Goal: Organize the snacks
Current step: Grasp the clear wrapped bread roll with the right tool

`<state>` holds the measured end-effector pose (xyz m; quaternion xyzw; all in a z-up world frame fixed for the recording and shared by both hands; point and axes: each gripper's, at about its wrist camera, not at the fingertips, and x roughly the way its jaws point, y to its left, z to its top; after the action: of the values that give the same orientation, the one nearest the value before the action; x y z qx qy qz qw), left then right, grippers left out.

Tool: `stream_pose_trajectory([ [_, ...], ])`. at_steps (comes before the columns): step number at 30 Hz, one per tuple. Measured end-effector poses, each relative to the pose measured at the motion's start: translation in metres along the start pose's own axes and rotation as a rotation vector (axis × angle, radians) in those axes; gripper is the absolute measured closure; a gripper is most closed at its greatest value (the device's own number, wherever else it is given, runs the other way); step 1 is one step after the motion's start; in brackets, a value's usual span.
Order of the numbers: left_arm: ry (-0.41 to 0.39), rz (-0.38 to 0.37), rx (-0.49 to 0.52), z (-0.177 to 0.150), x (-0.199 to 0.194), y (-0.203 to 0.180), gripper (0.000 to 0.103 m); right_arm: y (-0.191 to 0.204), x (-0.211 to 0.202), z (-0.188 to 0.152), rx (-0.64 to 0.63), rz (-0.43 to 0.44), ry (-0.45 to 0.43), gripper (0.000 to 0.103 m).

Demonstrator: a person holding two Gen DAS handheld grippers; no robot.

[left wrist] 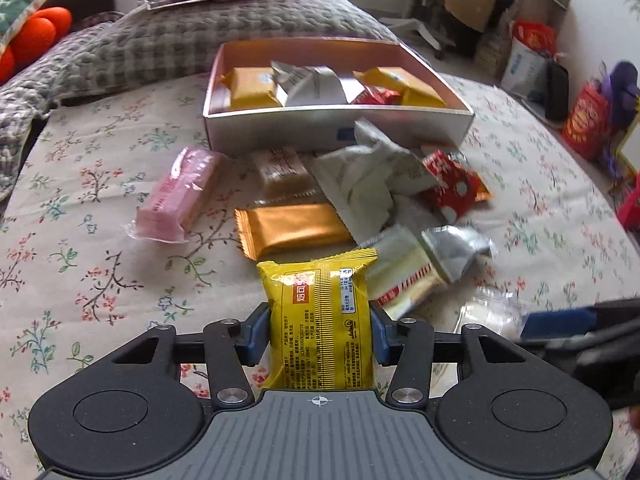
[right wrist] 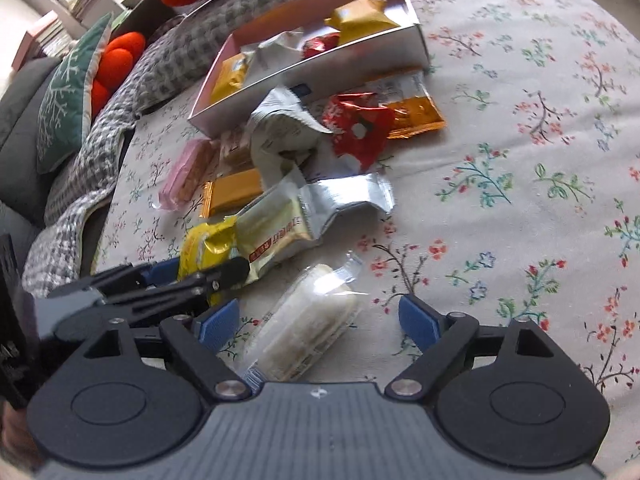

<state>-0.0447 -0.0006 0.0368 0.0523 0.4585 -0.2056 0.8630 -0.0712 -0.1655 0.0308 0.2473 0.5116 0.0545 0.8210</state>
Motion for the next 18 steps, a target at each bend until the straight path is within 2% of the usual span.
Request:
stream_pose_trajectory([
  [5, -0.031, 0.041, -0.042, 0.008, -0.006, 0.013, 0.056, 0.012, 0.003, -0.005, -0.062, -0.023, -0.021, 0.017],
  [11, -0.094, 0.107, -0.089, 0.016, -0.020, 0.030, 0.056, 0.043, 0.014, -0.023, -0.204, -0.112, -0.093, 0.019],
  [13, -0.095, 0.115, -0.104, 0.017, -0.020, 0.034, 0.056, 0.056, 0.020, -0.033, -0.255, -0.150, -0.150, 0.034],
  [15, -0.092, 0.117, -0.116, 0.018, -0.019, 0.036, 0.056, 0.071, 0.026, -0.044, -0.336, -0.196, -0.210, 0.062],
  [16, -0.092, 0.117, -0.121, 0.018, -0.020, 0.037, 0.056, 0.074, 0.029, -0.047, -0.345, -0.184, -0.210, 0.065],
  [18, -0.096, 0.118, -0.135, 0.018, -0.021, 0.041, 0.056, 0.068, 0.030, -0.046, -0.255, -0.091, -0.179, 0.074],
])
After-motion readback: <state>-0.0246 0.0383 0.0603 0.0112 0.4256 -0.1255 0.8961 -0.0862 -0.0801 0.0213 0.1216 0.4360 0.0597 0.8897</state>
